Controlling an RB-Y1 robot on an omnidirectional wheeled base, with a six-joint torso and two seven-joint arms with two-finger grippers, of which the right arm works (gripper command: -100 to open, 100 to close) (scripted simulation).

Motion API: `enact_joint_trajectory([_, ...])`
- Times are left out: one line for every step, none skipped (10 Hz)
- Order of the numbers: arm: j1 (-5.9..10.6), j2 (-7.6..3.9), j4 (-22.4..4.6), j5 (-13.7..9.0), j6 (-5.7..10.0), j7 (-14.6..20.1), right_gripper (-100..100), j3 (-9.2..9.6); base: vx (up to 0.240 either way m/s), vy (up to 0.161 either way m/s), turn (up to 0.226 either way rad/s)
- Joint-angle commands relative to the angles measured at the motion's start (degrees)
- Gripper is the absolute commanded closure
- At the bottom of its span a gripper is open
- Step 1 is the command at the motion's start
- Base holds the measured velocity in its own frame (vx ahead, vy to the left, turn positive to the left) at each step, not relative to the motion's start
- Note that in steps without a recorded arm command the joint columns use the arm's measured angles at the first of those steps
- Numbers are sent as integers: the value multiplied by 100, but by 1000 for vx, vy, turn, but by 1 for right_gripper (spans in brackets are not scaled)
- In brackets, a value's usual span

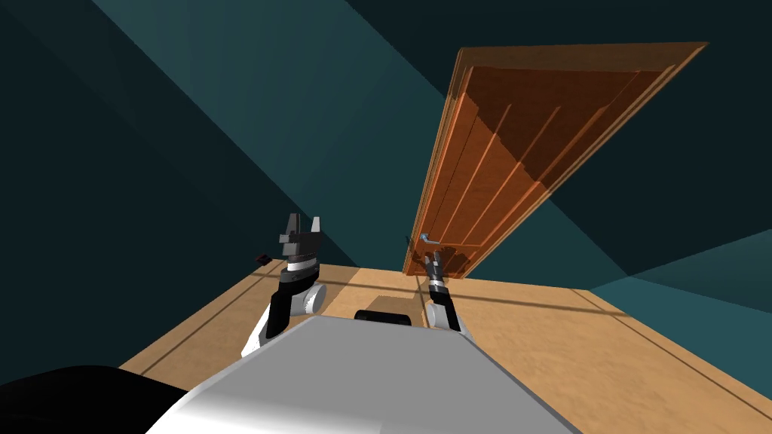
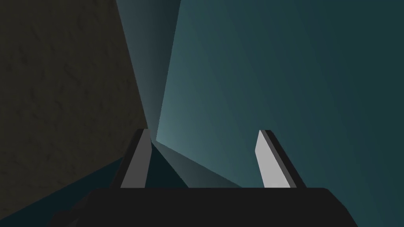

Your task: Pull the door open

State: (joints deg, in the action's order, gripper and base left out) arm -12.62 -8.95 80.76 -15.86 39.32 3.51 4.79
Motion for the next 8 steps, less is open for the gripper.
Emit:
enact_joint_trajectory([94,-71,-286,-114,95,12,-100,29,60,-90,115])
enact_joint_trajectory([94,-71,-375,-114,95,12,-100,29,45,-69,71])
enact_joint_trajectory([94,-71,-411,-114,95,12,-100,29,12,-26,-19])
enact_joint_trajectory([176,-112,-633,-189,152,16,-100,46,11,-39,67])
enact_joint_trajectory([253,-150,-806,-260,206,19,-100,63,39,-81,193])
enact_joint_trajectory([253,-150,-925,-260,206,19,-100,63,49,-73,65])
enact_joint_trajectory([330,-188,-1136,-331,260,22,-100,79,40,-62,89])
enact_joint_trajectory([407,-225,-1350,-402,314,25,-100,96,44,-99,143])
